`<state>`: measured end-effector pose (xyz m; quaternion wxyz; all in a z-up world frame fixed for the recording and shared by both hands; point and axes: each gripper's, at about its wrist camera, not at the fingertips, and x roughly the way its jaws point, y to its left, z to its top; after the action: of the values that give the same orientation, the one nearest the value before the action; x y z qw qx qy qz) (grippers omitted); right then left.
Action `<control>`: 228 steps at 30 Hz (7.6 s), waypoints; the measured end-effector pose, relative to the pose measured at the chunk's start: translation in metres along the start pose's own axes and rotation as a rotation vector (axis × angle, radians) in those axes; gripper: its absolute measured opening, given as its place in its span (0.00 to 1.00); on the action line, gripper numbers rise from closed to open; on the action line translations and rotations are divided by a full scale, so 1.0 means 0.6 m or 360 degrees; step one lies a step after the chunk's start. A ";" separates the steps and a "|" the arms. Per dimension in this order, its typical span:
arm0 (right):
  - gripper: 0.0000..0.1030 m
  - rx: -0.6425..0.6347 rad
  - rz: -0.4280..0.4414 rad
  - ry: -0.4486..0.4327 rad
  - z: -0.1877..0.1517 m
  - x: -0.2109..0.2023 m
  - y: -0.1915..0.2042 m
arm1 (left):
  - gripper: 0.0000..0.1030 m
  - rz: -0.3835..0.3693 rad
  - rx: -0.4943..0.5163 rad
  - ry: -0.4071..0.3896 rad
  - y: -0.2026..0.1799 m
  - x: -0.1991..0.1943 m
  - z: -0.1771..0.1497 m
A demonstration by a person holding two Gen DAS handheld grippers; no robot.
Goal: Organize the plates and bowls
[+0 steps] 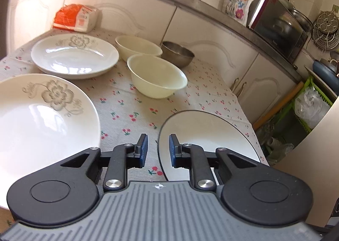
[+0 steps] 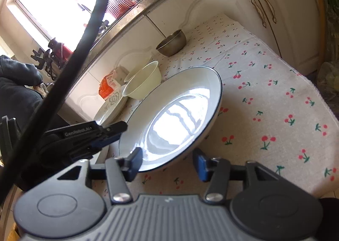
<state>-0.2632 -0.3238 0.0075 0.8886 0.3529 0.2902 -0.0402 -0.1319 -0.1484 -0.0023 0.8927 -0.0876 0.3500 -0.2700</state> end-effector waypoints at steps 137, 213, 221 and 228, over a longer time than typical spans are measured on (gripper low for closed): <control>0.73 0.0043 0.0074 -0.0182 0.089 0.079 0.043 | 0.39 0.0058 -0.0056 -0.0205 0.008 -0.031 0.000; 0.99 -0.0357 0.0236 0.0023 0.076 0.204 0.183 | 1.00 0.0458 -0.0237 -0.0512 0.168 -0.060 0.152; 0.99 -0.0327 0.0293 0.0113 0.109 0.252 0.213 | 1.00 0.0322 -0.0289 -0.0442 0.201 -0.018 0.152; 0.99 -0.0286 0.0332 0.0259 0.126 0.311 0.232 | 1.00 0.0244 -0.0352 -0.0347 0.227 -0.002 0.148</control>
<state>-0.0331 -0.2441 0.0340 0.8895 0.3023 0.3254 0.1072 -0.0156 -0.0366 0.0169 0.9283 -0.1871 0.2842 -0.1497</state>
